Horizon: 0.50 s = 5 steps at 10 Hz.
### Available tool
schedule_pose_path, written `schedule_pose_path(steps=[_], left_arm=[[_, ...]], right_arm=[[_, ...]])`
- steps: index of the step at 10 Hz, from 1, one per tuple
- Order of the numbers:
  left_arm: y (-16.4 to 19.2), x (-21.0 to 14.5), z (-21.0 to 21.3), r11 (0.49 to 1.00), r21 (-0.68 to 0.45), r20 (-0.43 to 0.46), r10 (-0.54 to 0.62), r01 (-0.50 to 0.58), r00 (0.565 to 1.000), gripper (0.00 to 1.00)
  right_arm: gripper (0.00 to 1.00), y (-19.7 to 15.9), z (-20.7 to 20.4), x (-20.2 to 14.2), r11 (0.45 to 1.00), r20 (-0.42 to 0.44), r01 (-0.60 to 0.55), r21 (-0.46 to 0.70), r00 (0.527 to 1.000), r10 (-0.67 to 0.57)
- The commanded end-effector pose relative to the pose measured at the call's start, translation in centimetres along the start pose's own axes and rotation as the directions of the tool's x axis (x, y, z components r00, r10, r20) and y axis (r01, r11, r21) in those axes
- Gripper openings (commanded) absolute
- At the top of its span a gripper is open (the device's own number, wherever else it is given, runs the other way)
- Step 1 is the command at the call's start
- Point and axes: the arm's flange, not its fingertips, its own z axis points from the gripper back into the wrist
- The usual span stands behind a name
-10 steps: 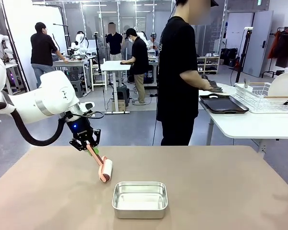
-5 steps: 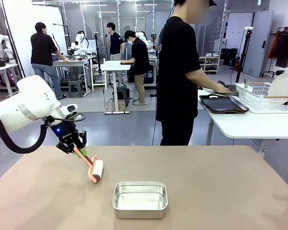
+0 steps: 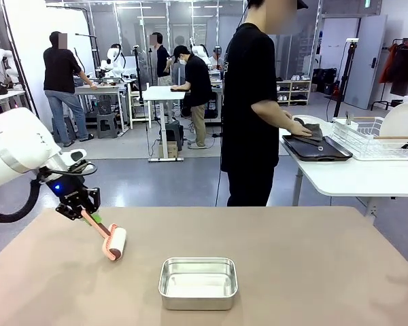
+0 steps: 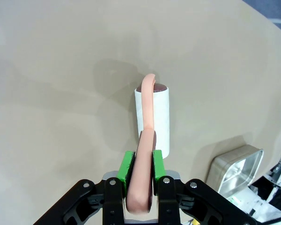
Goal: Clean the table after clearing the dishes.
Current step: When the right (or left) Handle tray is removed, use the right hand (or left hand) to clean the right (or left) side of the table with the Lint Roller.
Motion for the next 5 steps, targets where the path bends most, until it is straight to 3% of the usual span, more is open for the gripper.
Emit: schedule_pose_path(steps=[1, 3, 5], left_arm=[[4.1, -1.6, -2.2, 0.995, 0.088, -0.069, -0.033, 0.039, 0.997, 0.14], [6.7, -1.8, -1.1, 0.989, 0.145, -0.079, -0.023, 0.034, 0.997, 0.14], [8.8, -2.1, 0.1, 0.983, 0.179, -0.032, 0.034, -0.028, 0.999, 0.14]], right_arm=[[1.00, 0.3, -0.1, -0.1, 1.000, 0.000, -0.002, 0.001, 1.000, 0.002], [1.00, 0.3, -0.1, -0.1, 1.000, 0.000, -0.002, 0.001, 1.000, 0.002], [1.00, 0.3, -0.1, -0.1, 1.000, 0.000, -0.002, 0.001, 1.000, 0.002]])
